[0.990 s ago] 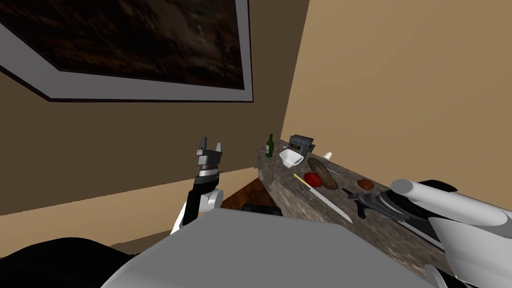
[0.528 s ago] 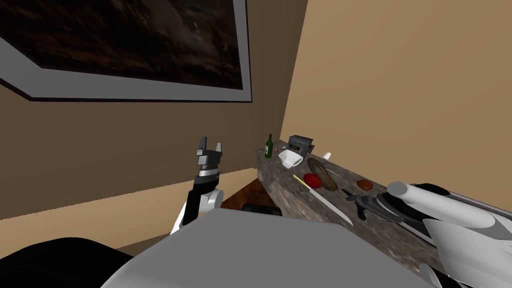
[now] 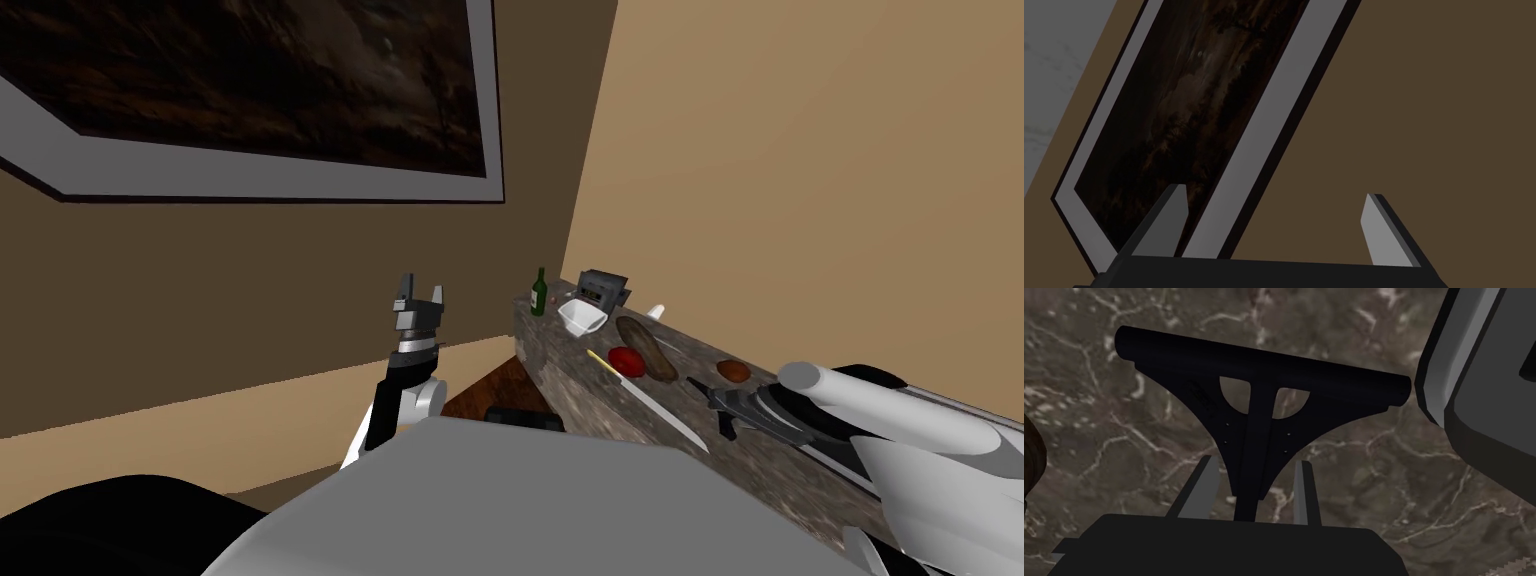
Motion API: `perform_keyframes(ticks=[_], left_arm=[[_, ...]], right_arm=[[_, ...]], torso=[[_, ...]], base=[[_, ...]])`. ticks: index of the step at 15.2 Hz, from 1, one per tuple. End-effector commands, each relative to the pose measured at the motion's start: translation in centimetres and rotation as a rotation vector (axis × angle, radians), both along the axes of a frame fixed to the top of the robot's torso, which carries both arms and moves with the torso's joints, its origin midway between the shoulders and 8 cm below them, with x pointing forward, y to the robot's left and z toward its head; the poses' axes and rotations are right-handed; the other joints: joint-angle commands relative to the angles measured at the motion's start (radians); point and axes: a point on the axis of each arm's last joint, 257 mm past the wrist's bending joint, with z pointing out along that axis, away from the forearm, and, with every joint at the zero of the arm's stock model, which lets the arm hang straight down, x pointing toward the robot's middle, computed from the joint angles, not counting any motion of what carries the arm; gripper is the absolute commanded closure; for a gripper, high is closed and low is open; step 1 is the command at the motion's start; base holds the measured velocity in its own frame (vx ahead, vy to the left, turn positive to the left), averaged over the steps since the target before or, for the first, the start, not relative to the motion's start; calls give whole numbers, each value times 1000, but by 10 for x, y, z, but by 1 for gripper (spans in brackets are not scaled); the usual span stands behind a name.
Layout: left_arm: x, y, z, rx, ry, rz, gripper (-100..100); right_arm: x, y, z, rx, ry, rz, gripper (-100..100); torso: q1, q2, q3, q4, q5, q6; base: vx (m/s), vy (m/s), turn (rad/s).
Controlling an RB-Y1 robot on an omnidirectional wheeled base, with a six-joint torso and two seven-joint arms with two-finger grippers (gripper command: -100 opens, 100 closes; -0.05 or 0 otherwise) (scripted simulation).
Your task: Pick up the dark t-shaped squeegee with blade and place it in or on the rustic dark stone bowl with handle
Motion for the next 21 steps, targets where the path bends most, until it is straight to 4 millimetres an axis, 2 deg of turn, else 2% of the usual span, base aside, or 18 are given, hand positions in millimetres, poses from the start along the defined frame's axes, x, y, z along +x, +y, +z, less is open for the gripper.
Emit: perform_keyframes(ticks=[1,2,3,7,12,16,21], left_arm=[[0,0,0,0,0,0,0],[0,0,0,0,0,0,0],[0,0,0,0,0,0,0],[0,0,0,0,0,0,0],[0,0,0,0,0,0,0],[0,0,0,0,0,0,0],[0,0,0,0,0,0,0]], right_arm=[[0,0,11,1,2,-6,100],[0,0,5,-1,-1,-2,100],[-2,-16,27,-24,-27,-43,100],[-8,-30,53,-37,-46,-94,100],[-20,-45,91,-48,-67,-154,100],[-14,-47,115,-58,-106,-165,100],[-3,-44,139,-59,-154,-167,100]], torso=[[0,0,0,0,0,0],[1,1,0,0,0,0],[1,1,0,0,0,1],[3,11,7,2,3,7],[1,19,11,4,5,12],[-3,25,14,5,4,13],[-21,28,17,7,6,22]], base=[[-41,15,57],[-23,9,18],[-73,43,-88],[-116,55,-118],[-116,3,-88],[-182,-79,-21],[-175,-187,-15]])
